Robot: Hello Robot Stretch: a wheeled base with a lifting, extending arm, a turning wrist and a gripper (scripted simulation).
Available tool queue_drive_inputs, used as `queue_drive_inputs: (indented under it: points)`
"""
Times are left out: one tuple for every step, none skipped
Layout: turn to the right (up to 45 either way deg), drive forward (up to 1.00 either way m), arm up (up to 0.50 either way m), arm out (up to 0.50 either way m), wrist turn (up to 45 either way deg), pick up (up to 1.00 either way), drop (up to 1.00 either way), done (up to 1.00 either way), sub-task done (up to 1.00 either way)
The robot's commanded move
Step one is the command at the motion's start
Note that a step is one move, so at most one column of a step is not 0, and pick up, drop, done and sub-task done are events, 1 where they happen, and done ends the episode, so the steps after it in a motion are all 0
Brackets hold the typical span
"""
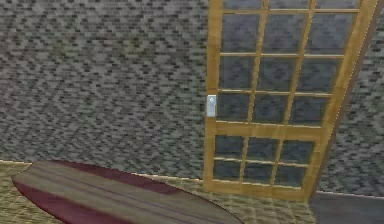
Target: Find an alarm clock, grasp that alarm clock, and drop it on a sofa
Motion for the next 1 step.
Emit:
queue_drive_inputs:
  points:
    - [0.0,0.25,0.00,0.00,0.0,0.00,0.00,0.00,0.00]
